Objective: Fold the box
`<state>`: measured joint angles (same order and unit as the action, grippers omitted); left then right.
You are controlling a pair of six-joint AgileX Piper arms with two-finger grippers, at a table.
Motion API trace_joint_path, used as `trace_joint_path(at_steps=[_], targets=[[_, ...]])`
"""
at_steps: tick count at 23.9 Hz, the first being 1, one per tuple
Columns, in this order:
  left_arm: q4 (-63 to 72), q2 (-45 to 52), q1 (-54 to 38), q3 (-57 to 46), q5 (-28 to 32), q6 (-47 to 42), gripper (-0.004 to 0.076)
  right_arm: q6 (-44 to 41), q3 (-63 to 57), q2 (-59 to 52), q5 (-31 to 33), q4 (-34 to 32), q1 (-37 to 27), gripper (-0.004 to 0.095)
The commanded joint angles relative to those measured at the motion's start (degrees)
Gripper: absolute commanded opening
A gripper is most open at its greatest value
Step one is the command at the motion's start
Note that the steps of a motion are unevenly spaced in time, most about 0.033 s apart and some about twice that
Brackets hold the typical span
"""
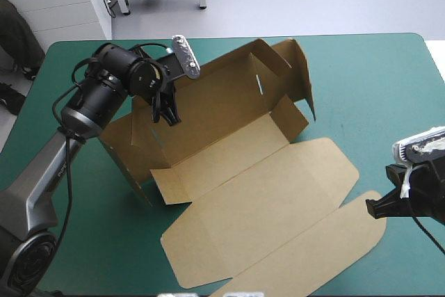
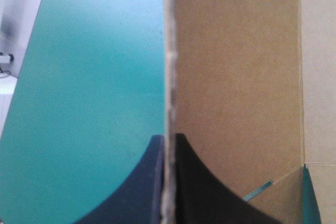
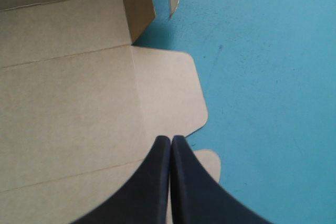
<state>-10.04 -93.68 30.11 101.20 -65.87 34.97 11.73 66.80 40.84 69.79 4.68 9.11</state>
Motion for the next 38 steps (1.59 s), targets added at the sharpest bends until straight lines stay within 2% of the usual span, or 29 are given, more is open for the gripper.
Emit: trace_joint_path(at_steps=[1, 3, 6, 9, 13, 17, 21, 29, 32, 35, 38], targets=[[-2.39, 2.59, 3.27, 1.25, 5.49, 2.1, -0.0008, -1.45, 1.85, 0.0, -2.73, -0.32, -0.2, -0.0019], [-2.39, 2.71, 4.55, 0.6, 7.03, 3.96, -0.0008, -1.77, 1.85, 0.0, -2.6, -0.32, -0.2, -0.0019], [-4.58, 4.21, 7.17, -4.0, 14.31, 5.35, -0.0008, -2.92, 1.85, 0.0, -2.11, -0.32, -0.2, -0.0019], [-5.19, 5.84, 8.43, -9.43, 18.87, 7.44, -0.0008, -3.45, 1.85, 0.0, -1.85, -0.32, -0.2, -0.0018], [-7.97, 11.38, 9.54, -21.01, 32.91, 8.64, -0.0008, -4.15, 1.85, 0.0, -1.85, -0.32, -0.2, -0.0018], [-9.62, 14.38, 9.54, -27.35, 41.74, 8.91, -0.0008, -4.15, 1.85, 0.0, -1.85, -0.32, -0.2, -0.0018], [-9.62, 14.38, 9.54, -29.44, 47.95, 8.98, -0.0008, -4.23, 1.85, 0.0, -1.85, -0.32, -0.2, -0.0019], [-12.29, 14.14, 9.69, -34.61, 49.04, 9.21, -0.0008, -5.4, 1.85, 0.0, -2.09, -0.32, -0.2, -0.0019], [-13.96, 14.14, 10.78, -34.7, 47.12, 7.17, -0.0008, -6.36, 1.85, 0.0, -2.09, -0.32, -0.2, -0.0019], [-23.19, 14.14, 12.9, -34.7, 45.39, -1.05, -0.0008, -6.36, 1.85, 0.0, -2.3, -0.32, -0.2, -0.0019], [-36.81, 14.04, 15.31, -34.7, 41.66, -13.21, -0.0008, -6.8, 1.85, 0.0, -2.3, -0.32, -0.2, -0.0018]])
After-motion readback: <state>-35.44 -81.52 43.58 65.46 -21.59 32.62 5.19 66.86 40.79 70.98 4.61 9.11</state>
